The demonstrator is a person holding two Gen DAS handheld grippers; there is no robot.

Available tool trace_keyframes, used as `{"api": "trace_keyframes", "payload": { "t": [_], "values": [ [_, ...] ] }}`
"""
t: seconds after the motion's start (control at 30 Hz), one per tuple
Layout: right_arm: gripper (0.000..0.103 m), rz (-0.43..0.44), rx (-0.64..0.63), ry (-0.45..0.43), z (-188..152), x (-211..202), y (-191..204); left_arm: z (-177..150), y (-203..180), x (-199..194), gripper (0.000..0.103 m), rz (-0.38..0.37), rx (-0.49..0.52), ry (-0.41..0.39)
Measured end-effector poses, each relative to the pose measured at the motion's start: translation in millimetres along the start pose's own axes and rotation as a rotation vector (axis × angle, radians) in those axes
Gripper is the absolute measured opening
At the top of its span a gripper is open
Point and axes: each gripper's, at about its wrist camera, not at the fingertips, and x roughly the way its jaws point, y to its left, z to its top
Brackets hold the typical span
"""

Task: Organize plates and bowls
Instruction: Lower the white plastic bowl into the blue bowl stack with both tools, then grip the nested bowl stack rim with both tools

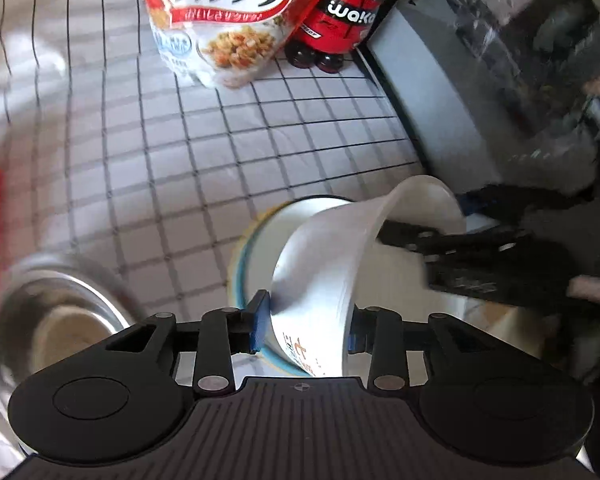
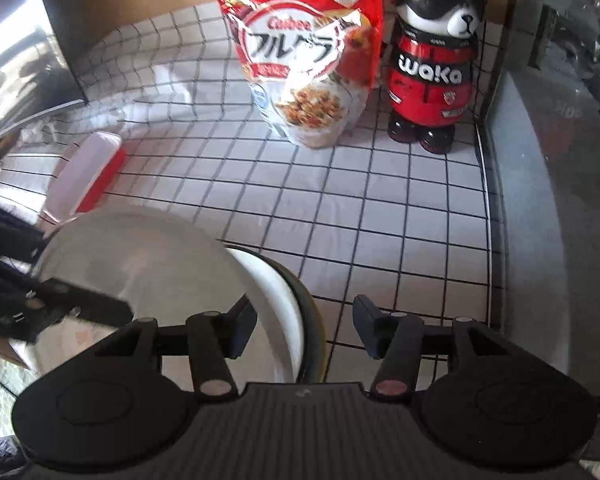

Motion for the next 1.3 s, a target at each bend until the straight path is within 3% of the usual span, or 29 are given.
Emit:
{"api": "trace_keyframes", "payload": {
  "t": [0.07, 0.1, 0.13, 0.2, 0.27, 0.4, 0.47, 0.63, 0.7, 0.83, 0.97, 1.1, 1.13, 1.23, 1.3],
  "values": [
    [0.053, -0.027, -0.006, 0.003, -0.6, 2.1, 0.2, 1.4, 12.6, -11.8, 0.048, -0.155, -0.095, -0.026],
    [0.053, -0.034, -0.007, 0.006, -1.3, 2.8, -0.4, 2.6, 18.0, -17.5, 0.045, -0.209, -0.133, -0.040],
    [0.053, -0.036, -0.004, 0.012, -2.2, 3.7, -1.5, 2.8, 18.6, -21.7, 0.045, -0.205, -0.131, -0.059],
    [0.053, -0.034, 0.000, 0.024, -3.8, 5.2, -3.5, 3.6, 9.9, -28.1, 0.044, -0.040, -0.044, -0.105],
    [0.053, -0.031, -0.005, 0.023, -4.6, 4.6, -2.4, 2.4, 7.4, -25.2, 0.044, 0.029, -0.009, -0.107],
    [0.053, -0.013, -0.003, -0.001, -4.8, -1.2, -0.2, -0.2, 14.9, -11.5, 0.044, -0.032, -0.055, -0.068],
    [0.053, -0.018, -0.010, -0.028, -5.9, -4.5, 1.0, -0.6, 15.9, -8.2, 0.044, -0.005, -0.052, -0.077],
    [0.055, -0.055, 0.008, -0.170, -15.6, -14.8, 0.4, -9.5, 16.3, -15.6, 0.044, 0.155, 0.037, -0.204],
    [0.055, -0.060, 0.051, -0.188, -16.3, -13.7, -3.1, -13.9, 17.4, -18.2, 0.044, 0.159, 0.061, -0.268],
    [0.056, -0.020, 0.100, -0.151, -23.4, -4.7, -6.3, -28.4, 28.5, -11.9, 0.044, 0.087, 0.022, -0.345],
    [0.056, 0.026, 0.180, -0.086, -45.4, 23.5, -16.7, -41.9, 46.6, -0.1, 0.043, 0.042, -0.079, -0.345],
    [0.061, 0.148, 0.316, -0.036, -67.2, 51.7, -40.2, -48.6, 46.4, -3.5, 0.044, -0.044, -0.095, -0.344],
    [0.065, 0.186, 0.343, -0.027, -70.9, 57.0, -44.2, -48.9, 43.9, -2.7, 0.046, -0.028, -0.085, -0.327],
    [0.067, 0.296, 0.412, -0.013, -76.6, 68.7, -50.9, -42.8, 32.7, 8.5, 0.065, 0.085, -0.046, -0.231],
    [0.067, 0.320, 0.416, -0.013, -75.5, 72.7, -49.3, -35.3, 30.8, 17.0, 0.077, 0.131, -0.063, -0.175]
  ]
}}
